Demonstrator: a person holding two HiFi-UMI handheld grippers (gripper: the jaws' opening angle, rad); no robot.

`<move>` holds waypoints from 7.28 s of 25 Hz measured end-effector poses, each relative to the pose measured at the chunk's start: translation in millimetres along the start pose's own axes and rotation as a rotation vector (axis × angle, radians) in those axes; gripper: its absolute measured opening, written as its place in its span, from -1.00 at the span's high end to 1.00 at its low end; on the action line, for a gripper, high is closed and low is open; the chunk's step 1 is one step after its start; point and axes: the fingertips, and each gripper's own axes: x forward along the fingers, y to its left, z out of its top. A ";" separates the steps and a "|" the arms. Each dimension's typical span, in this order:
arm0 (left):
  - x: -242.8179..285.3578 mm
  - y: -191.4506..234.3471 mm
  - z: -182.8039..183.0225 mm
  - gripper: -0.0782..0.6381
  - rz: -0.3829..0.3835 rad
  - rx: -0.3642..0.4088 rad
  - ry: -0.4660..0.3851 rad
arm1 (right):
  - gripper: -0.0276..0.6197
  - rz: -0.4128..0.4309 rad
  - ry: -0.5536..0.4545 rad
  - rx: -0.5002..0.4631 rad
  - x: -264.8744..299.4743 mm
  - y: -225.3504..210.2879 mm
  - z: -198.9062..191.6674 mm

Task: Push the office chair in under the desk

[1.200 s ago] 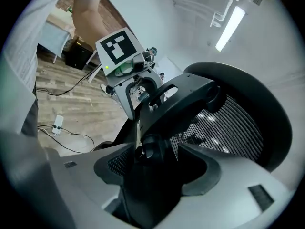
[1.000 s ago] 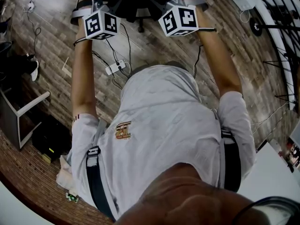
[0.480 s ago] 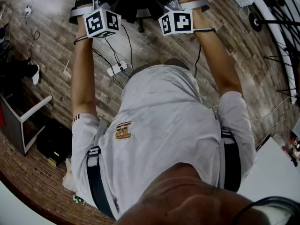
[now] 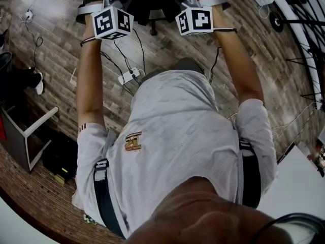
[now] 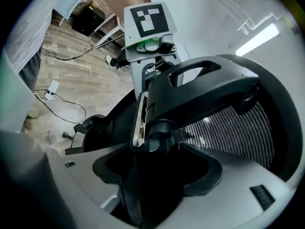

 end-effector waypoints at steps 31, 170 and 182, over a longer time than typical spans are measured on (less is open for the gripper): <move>257.1 150.5 -86.6 -0.16 -0.036 -0.004 -0.021 | 0.07 -0.037 0.063 0.048 250.7 -110.9 -133.1; 986.2 606.9 -431.5 -0.21 -0.277 0.259 -0.568 | 0.07 -0.171 0.813 0.265 1031.0 -424.5 -405.9; 915.0 602.7 -438.5 -0.21 -0.254 0.126 -0.614 | 0.07 -0.212 0.762 0.363 977.5 -419.5 -370.4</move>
